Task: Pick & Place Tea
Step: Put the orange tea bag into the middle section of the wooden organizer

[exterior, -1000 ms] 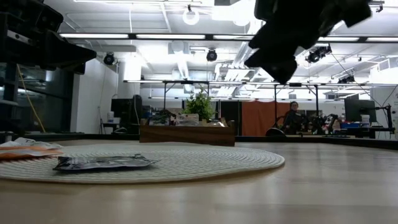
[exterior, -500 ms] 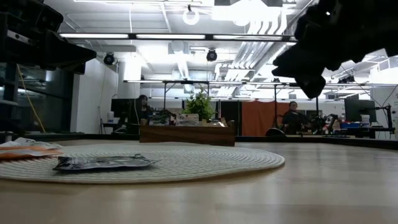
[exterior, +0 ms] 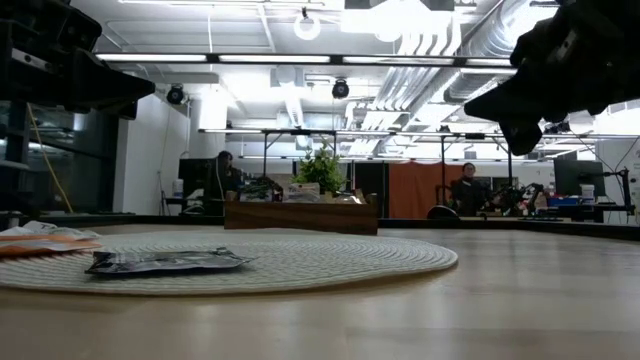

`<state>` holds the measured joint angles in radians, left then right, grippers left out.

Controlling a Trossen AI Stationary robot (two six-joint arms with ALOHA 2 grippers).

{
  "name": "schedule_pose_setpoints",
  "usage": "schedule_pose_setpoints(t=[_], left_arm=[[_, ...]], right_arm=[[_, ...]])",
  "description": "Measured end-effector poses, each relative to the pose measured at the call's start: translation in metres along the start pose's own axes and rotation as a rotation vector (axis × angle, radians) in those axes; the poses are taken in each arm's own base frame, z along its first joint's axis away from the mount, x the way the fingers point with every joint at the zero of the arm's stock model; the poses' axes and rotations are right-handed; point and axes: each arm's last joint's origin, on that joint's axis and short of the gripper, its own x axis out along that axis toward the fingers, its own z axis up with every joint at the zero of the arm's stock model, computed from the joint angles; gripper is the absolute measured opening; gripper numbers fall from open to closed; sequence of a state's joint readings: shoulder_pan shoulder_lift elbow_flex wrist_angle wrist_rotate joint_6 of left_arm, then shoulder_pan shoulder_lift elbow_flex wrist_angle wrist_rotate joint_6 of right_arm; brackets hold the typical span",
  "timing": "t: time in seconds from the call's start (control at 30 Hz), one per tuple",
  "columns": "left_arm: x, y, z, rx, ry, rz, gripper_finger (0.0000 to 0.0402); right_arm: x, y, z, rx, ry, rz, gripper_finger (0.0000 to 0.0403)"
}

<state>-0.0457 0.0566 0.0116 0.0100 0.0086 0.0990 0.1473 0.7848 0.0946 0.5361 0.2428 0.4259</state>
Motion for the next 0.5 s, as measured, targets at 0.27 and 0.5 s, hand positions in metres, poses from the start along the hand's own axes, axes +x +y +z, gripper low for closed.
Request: schedule_pose_setpoints(t=[0.27, 0.5], left_arm=[[0.0, 0.0, 0.0, 0.0, 0.0, 0.0, 0.0001], [0.0, 0.0, 0.0, 0.0, 0.0, 0.0, 0.0001]], right_arm=[[-0.002, -0.011, 0.003, -0.152, 0.011, 0.035, 0.0002], [-0.005, -0.019, 0.003, -0.169, 0.045, 0.05, 0.0001]])
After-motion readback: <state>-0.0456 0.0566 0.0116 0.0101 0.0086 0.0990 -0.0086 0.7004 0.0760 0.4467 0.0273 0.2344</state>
